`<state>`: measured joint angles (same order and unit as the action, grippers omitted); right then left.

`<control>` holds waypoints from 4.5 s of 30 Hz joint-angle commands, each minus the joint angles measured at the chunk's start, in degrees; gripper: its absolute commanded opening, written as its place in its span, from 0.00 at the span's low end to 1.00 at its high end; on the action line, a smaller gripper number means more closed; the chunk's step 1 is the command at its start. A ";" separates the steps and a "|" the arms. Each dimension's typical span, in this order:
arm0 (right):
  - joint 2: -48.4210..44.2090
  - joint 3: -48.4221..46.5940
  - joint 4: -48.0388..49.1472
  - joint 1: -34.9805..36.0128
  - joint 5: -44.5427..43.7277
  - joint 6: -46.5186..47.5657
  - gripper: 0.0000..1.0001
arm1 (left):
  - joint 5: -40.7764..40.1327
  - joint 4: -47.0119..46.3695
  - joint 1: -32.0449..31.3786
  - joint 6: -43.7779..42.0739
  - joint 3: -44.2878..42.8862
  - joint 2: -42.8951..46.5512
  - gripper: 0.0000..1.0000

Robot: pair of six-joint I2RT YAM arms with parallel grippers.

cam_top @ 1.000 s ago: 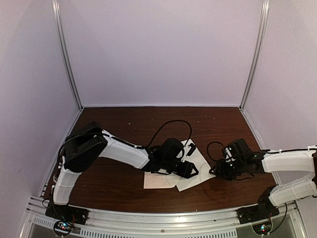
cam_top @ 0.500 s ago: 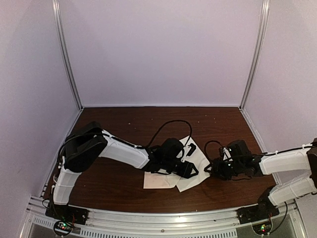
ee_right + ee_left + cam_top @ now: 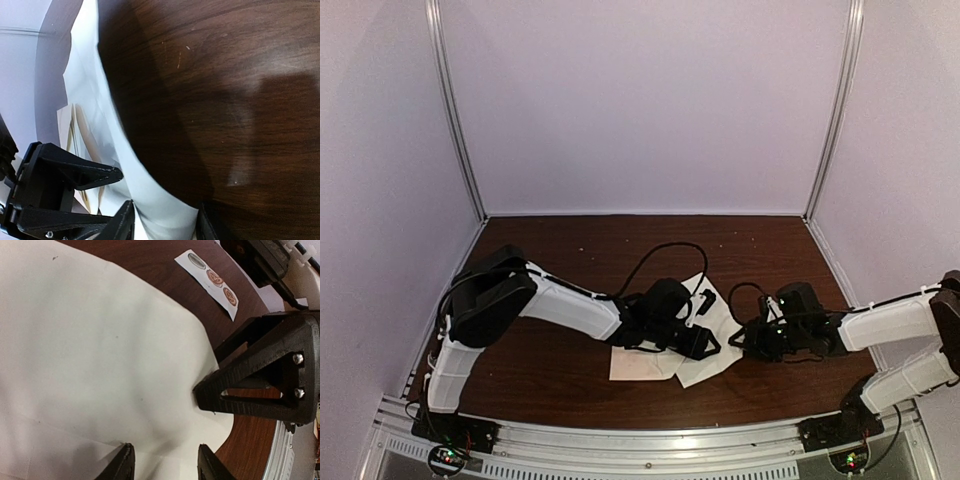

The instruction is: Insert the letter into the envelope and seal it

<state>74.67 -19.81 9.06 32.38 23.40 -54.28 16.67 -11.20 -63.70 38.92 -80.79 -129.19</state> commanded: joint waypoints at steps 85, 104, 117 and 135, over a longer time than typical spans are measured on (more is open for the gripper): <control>-16.55 -28.68 -8.40 3.69 -9.57 -2.01 0.59 | -45.73 9.68 -6.84 -26.91 5.12 25.31 0.00; -23.16 -38.87 -34.56 2.24 -1.47 34.87 0.98 | 0.69 23.11 7.00 -18.60 8.10 43.22 0.00; -18.74 -40.97 -36.39 2.68 9.42 40.66 1.00 | 9.68 34.28 7.81 -27.56 8.99 48.44 0.00; -11.49 -38.22 -38.58 4.87 16.26 42.94 0.91 | 13.97 36.41 8.19 -29.62 9.16 49.27 0.00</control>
<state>61.95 -59.22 -28.10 36.45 35.03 -12.51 29.21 25.10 -56.12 10.52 -71.64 -81.41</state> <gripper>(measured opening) 0.940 0.002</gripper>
